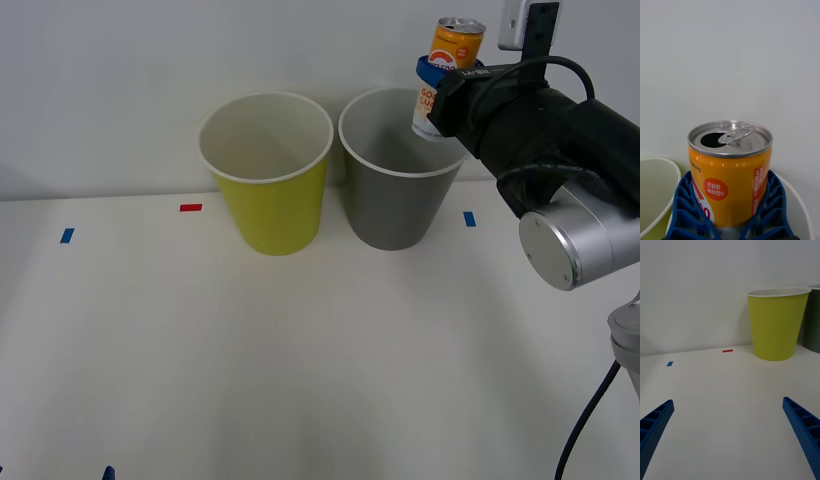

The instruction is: Put cans in the gray bin and PET bottles in the light green bin.

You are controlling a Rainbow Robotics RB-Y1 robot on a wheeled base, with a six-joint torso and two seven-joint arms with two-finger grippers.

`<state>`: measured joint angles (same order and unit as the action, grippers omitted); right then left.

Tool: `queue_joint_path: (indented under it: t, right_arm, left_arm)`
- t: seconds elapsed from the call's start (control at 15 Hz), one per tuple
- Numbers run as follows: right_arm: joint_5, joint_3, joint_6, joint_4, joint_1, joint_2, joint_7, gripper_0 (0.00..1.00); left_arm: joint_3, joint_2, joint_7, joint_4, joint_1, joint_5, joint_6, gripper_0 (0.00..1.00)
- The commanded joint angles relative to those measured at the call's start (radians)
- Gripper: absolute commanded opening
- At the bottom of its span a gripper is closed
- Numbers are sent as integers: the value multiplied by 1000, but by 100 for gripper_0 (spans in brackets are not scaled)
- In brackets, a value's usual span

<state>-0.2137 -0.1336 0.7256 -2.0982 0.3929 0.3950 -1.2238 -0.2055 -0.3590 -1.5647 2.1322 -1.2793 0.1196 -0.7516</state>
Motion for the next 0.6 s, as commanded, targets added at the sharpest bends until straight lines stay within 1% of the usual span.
queue_joint_path:
  t: [0.07,0.2,0.33,0.47,0.6]
  right_arm:
    - [-35,-1,-68,95,44,12,-3,0]
    - [-42,-11,-118,175,89,13,-8,0]
    - [-41,-24,-181,227,109,22,-14,0]
    - [-32,-47,-264,274,121,39,-16,0]
    - [-26,-47,-273,277,121,44,-20,0]
  left_arm:
    - [0,0,0,0,0,0,0,100]
    - [0,0,0,0,0,0,0,100]
    - [0,0,0,0,0,0,0,100]
    - [0,0,0,0,0,0,0,100]
    - [0,0,0,0,0,0,0,100]
